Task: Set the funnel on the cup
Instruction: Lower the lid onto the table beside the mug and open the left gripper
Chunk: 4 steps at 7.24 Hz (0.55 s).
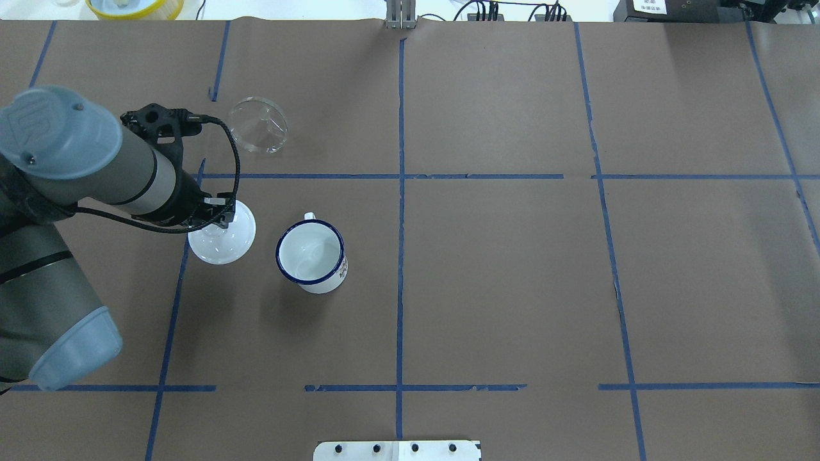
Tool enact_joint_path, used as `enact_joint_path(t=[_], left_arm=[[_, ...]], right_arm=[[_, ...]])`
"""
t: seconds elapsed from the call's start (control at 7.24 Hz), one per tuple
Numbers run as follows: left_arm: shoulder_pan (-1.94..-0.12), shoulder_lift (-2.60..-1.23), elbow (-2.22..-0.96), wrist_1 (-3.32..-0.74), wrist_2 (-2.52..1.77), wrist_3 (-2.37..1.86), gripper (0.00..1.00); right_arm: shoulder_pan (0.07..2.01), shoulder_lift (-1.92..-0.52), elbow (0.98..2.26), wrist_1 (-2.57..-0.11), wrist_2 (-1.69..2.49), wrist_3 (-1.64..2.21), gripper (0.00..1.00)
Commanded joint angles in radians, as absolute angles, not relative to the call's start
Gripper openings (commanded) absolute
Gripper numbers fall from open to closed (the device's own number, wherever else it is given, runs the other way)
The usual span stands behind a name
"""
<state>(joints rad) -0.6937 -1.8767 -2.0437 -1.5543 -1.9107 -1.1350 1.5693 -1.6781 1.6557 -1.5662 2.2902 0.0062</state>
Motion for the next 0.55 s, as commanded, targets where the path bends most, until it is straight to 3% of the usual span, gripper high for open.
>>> enact_joint_path(t=[0.0,0.28,0.41], left_arm=[[-0.671,-1.819,-1.941,-1.681,-1.876,-1.138,0.00],[-0.669,-1.822,-1.841,-1.758,-1.876,-1.132,0.00],[-0.667,-1.825,-1.835,-1.759,-1.879,-1.124,0.45]], right_arm=[[1.569,-1.678,1.657,-1.566,2.290,0.006,1.00],[1.569,-1.678,1.657,-1.566,2.290,0.006,1.00],[1.569,-1.678,1.657,-1.566,2.290,0.006,1.00]])
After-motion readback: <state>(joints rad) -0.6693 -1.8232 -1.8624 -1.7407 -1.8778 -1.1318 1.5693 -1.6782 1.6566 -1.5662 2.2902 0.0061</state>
